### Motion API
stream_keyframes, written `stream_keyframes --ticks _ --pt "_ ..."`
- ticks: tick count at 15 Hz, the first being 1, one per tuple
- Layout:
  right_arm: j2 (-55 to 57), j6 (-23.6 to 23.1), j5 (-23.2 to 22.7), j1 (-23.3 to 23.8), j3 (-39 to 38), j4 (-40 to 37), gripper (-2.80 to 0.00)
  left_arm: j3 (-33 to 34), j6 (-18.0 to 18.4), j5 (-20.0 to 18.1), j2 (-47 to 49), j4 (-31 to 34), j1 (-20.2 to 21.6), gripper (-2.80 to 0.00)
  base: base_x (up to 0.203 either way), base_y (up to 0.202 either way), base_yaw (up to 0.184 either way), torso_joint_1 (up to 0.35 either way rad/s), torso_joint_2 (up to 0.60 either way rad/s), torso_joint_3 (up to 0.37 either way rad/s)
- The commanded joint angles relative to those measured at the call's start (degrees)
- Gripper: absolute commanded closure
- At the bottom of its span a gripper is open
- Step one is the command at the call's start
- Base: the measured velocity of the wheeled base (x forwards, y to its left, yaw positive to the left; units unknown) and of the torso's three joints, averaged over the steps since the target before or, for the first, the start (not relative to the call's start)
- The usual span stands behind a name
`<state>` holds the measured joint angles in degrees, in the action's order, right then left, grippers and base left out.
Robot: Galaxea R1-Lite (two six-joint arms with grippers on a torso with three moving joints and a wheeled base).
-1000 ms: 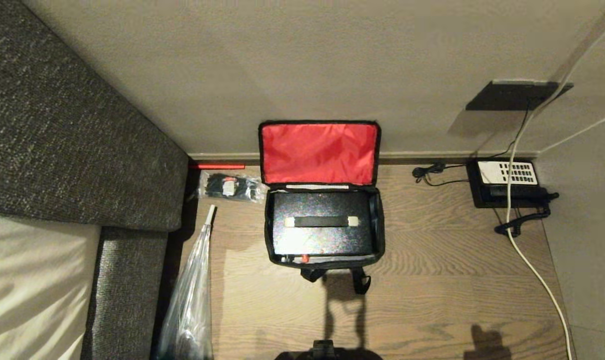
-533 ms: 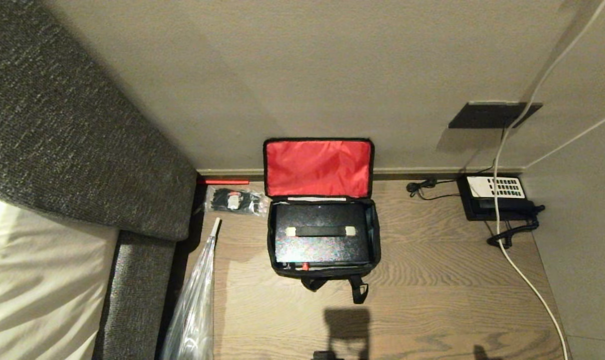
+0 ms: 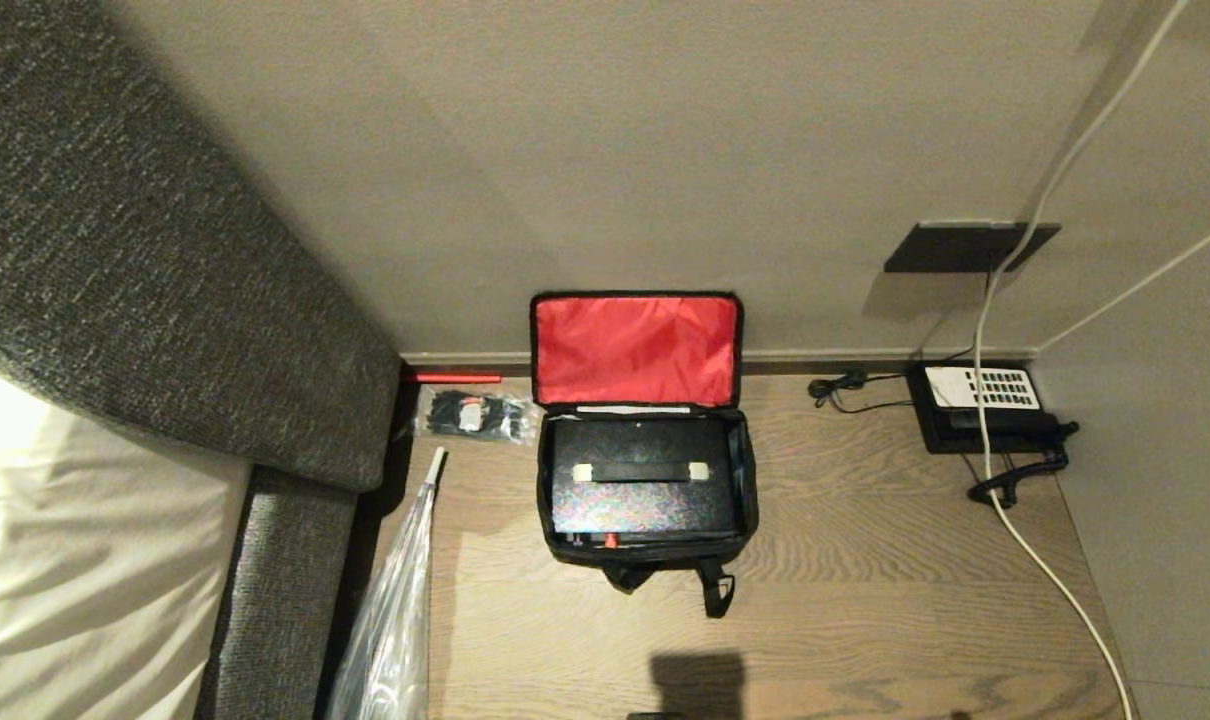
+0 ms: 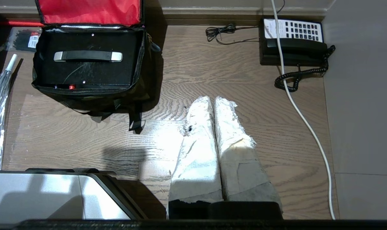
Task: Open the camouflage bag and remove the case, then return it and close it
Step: Grip the handle
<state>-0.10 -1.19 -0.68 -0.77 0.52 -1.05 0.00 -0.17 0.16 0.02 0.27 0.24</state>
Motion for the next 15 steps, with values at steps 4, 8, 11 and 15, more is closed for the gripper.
stream_keyframes --ticks 4,8,11,15 --pt "0.01 -0.04 -0.02 -0.02 0.0 -0.01 0.0 0.09 -0.11 0.02 -0.11 0.01 0.02 0.0 -0.031 0.0 0.001 0.001 0.0 0.002" --pt "0.01 -0.04 -0.02 -0.02 0.0 -0.01 0.0 0.09 -0.18 0.11 -0.11 0.0 0.1 0.0 -0.1 0.0 -0.002 0.001 0.0 0.006" --pt "0.04 -0.04 -0.02 -0.02 0.0 -0.01 0.0 0.09 -0.18 0.11 -0.11 0.0 0.02 0.0 0.0 0.0 0.0 0.0 0.0 0.0" --pt "0.05 -2.21 -0.27 -0.02 -0.14 0.3 0.0 0.09 -0.18 0.09 -0.11 0.0 0.02 0.0 0.0 0.0 0.0 0.0 0.0 0.0"
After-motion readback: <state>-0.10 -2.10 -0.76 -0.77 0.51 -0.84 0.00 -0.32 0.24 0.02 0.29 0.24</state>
